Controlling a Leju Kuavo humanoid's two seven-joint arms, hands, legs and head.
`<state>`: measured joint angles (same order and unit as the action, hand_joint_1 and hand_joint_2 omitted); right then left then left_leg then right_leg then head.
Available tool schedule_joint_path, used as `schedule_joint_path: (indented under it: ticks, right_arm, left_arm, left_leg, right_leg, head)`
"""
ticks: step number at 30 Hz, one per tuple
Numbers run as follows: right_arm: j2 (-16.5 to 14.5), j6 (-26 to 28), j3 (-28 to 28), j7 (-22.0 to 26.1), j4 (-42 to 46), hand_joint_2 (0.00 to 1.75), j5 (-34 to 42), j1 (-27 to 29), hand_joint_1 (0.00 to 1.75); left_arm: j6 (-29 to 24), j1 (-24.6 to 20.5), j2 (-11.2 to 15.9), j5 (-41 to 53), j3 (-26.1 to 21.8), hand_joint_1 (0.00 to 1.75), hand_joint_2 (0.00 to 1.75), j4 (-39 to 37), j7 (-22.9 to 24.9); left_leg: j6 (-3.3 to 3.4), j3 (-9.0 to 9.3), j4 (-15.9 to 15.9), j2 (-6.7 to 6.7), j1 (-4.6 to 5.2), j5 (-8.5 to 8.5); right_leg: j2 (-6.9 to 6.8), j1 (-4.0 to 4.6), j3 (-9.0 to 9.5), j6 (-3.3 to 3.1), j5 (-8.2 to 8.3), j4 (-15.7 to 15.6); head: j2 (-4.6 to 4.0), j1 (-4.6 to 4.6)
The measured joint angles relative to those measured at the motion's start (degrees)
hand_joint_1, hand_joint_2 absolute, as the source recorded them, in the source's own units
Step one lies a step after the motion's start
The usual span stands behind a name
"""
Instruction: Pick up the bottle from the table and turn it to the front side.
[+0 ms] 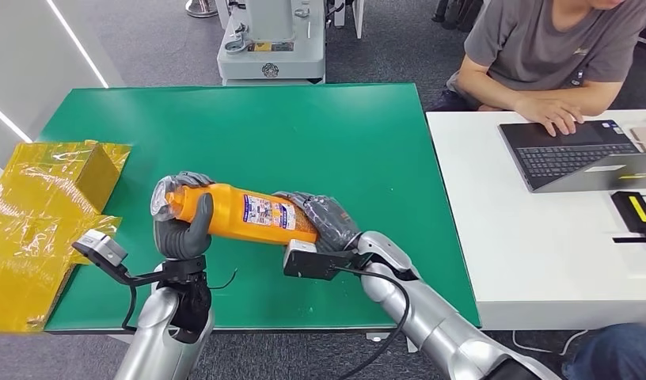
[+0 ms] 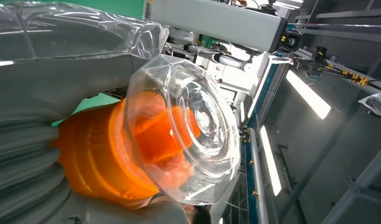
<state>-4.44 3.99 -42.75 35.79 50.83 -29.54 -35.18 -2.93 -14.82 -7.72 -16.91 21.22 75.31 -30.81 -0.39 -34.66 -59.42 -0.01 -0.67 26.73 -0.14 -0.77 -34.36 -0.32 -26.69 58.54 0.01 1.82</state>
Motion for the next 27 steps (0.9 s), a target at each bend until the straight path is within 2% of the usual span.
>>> schedule_joint_path:
  ticks: [9, 10, 13, 14, 22, 27]
  right_arm:
    - [-0.12, 0.09, -0.1, -0.13, -0.7, 1.75, 0.14, -0.18, 1.74]
    - [-0.13, 0.16, -0.11, -0.11, -0.78, 1.75, 0.14, -0.2, 1.55]
    - [-0.15, 0.4, -0.11, -0.26, -0.98, 1.75, 0.12, -0.27, 0.25]
    - [-0.15, 0.54, -0.11, -0.41, -1.03, 1.75, 0.11, -0.29, 0.0]
    - [-0.15, 4.55, 0.51, -2.99, -0.71, 1.75, 0.83, -0.27, 0.0]
    - [-0.06, 6.74, 1.81, -3.36, 2.42, 1.75, 2.64, 0.92, 0.0]
  left_arm:
    - [-0.02, -0.35, -0.09, -0.19, 0.07, 1.75, 1.75, -0.41, -0.28]
    - [-0.02, -0.35, -0.09, -0.2, 0.08, 1.75, 1.75, -0.44, -0.34]
    - [-0.04, -0.39, -0.12, -0.21, 0.11, 1.75, 1.75, -0.57, -0.43]
    - [-0.07, -0.42, -0.13, -0.21, 0.11, 1.75, 1.75, -0.63, -0.46]
    - [-1.52, -0.4, 0.56, -0.19, -0.37, 1.75, 1.75, -0.75, -0.64]
    - [-3.26, -0.3, 0.96, -0.52, -0.51, 1.75, 1.75, -0.76, -1.14]
  left_leg:
    - [0.0, 0.0, 0.0, 0.0, 0.0, 0.0]
    - [0.0, 0.0, 0.0, 0.0, 0.0, 0.0]
    - [0.0, 0.0, 0.0, 0.0, 0.0, 0.0]
    - [0.0, 0.0, 0.0, 0.0, 0.0, 0.0]
    - [0.0, 0.01, 0.0, 0.01, 0.0, 0.0]
    - [0.0, 0.01, 0.0, 0.03, 0.0, 0.0]
  right_leg:
    - [0.0, 0.0, -0.01, 0.0, 0.0, 0.0]
    - [0.0, 0.0, -0.01, 0.0, 0.0, 0.0]
    - [0.0, 0.0, -0.01, 0.0, 0.0, 0.0]
    - [0.0, 0.0, -0.01, 0.0, 0.0, 0.0]
    - [0.01, 0.0, 0.0, 0.0, 0.0, 0.0]
    - [0.05, 0.0, -0.01, 0.0, 0.0, -0.01]
  head:
    - [-0.01, -0.01]
    - [-0.01, -0.01]
    - [-0.01, -0.01]
    - [-0.01, -0.01]
    - [-0.01, -0.01]
    - [-0.01, -0.01]
